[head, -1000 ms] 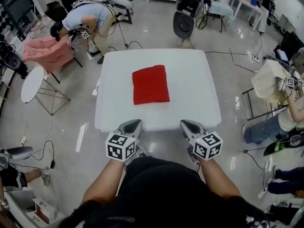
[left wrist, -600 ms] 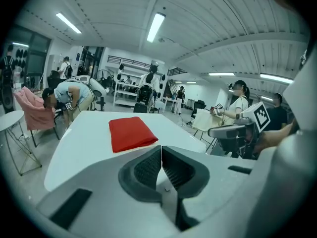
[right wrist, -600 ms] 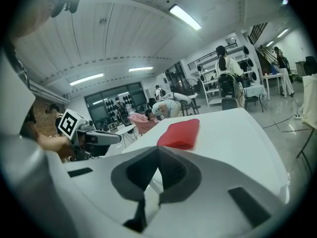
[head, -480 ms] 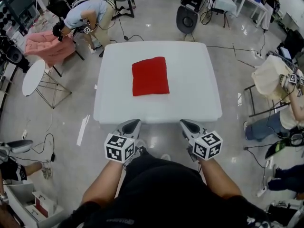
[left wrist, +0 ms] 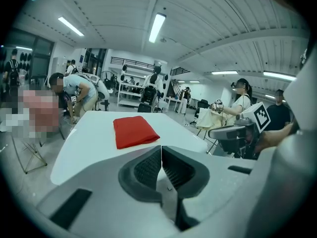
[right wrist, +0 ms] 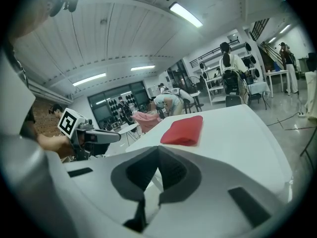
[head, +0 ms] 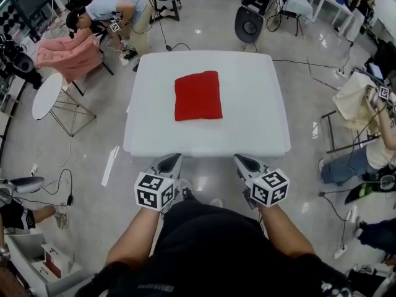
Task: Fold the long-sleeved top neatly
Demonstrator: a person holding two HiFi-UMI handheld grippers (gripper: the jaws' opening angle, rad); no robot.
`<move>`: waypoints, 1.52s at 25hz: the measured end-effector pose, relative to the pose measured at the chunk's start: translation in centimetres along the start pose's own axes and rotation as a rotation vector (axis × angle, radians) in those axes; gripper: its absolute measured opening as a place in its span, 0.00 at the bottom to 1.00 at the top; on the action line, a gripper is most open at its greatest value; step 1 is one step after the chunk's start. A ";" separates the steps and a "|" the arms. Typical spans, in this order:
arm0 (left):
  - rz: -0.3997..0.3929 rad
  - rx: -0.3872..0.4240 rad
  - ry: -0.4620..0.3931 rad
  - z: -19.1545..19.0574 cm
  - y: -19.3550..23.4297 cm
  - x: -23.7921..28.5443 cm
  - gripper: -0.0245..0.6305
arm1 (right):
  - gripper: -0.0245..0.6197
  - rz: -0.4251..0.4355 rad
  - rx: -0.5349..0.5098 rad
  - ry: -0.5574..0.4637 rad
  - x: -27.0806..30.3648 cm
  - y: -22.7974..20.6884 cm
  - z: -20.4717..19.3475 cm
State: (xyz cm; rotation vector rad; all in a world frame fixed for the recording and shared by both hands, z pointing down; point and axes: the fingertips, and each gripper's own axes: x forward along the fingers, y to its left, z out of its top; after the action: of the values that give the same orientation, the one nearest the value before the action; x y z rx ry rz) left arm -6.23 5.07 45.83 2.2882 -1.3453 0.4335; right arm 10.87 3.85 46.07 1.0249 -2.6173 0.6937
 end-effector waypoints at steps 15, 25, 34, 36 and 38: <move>0.005 0.007 -0.009 0.5 -0.4 0.3 0.05 | 0.04 0.006 -0.001 -0.005 -0.3 -0.2 0.3; 0.004 0.004 -0.003 0.3 -0.3 0.3 0.05 | 0.04 0.000 0.001 -0.007 -0.1 -0.1 0.3; 0.008 0.006 -0.003 0.3 -0.1 0.6 0.05 | 0.04 0.001 0.006 -0.006 0.1 -0.3 0.1; 0.008 0.006 -0.003 0.3 0.0 0.6 0.05 | 0.04 0.001 0.005 -0.007 0.2 -0.2 0.1; 0.007 0.007 -0.003 0.2 0.1 0.6 0.05 | 0.04 0.001 0.004 -0.006 0.3 -0.2 0.1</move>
State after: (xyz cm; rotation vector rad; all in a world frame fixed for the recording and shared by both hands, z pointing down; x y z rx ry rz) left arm -6.08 4.47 45.92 2.2912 -1.3560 0.4387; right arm 10.75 3.53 46.21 1.0293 -2.6225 0.6980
